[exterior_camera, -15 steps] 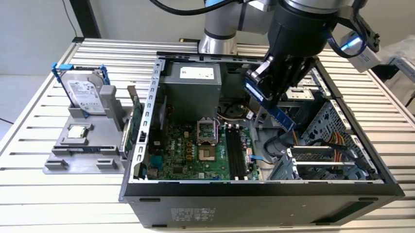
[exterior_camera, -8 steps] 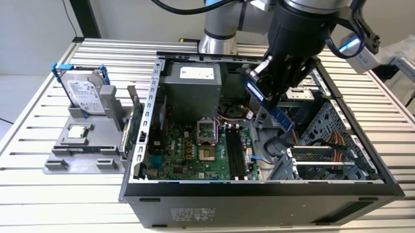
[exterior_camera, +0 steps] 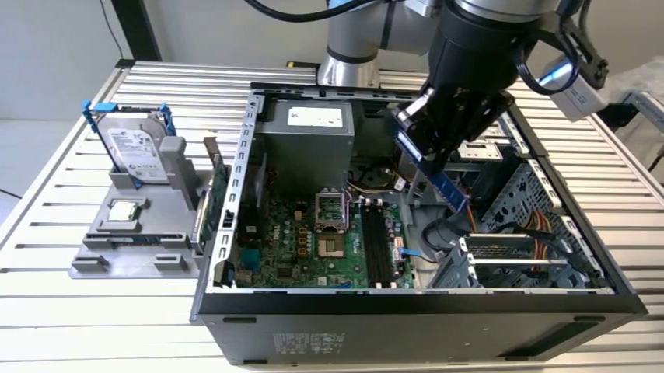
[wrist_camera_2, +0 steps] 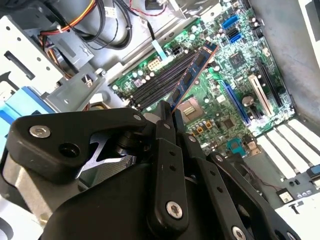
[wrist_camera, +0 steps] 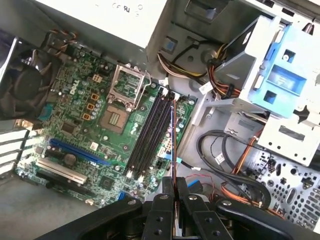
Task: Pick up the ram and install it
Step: 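Insert the ram into the slot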
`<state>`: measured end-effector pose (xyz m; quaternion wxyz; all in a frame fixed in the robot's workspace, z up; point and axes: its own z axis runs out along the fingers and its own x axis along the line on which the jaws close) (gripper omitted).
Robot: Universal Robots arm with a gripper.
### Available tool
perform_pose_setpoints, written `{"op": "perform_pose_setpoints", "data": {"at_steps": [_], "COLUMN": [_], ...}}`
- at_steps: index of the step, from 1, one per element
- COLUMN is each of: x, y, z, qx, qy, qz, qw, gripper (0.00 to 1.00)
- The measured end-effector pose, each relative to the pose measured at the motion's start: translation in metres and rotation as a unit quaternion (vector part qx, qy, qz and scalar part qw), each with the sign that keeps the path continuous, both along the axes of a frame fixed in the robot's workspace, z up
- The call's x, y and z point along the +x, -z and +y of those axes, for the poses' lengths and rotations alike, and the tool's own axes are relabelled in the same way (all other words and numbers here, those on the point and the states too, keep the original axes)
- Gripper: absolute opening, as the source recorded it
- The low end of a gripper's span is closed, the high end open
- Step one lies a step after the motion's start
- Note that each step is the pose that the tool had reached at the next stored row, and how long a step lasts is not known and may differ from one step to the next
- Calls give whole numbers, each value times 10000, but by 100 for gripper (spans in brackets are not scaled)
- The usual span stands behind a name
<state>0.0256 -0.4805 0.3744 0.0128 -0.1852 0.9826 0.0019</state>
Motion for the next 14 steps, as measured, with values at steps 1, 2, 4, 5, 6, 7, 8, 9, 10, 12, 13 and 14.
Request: {"op": "perform_pose_setpoints", "data": {"at_steps": [1,2,4,5,6,7,8,9,10,12,13,14], "x": [0,0,0,0,0,0,0,0,0,0,0,0], "y": [0,1,1,2,2,2,2,2,2,2,2,2], "z": [0,0,0,0,0,0,0,0,0,0,0,0], "qx": [0,0,0,1,1,1,1,0,0,0,0,0], "qy": [41,78,154,191,232,275,325,381,429,530,581,628], "qz": [0,0,0,0,0,0,0,0,0,0,0,0], "qw": [10000,10000,9999,9998,9997,9996,9995,9993,9991,9986,9983,9980], "gripper": [0,0,0,0,0,0,0,0,0,0,0,0]}}
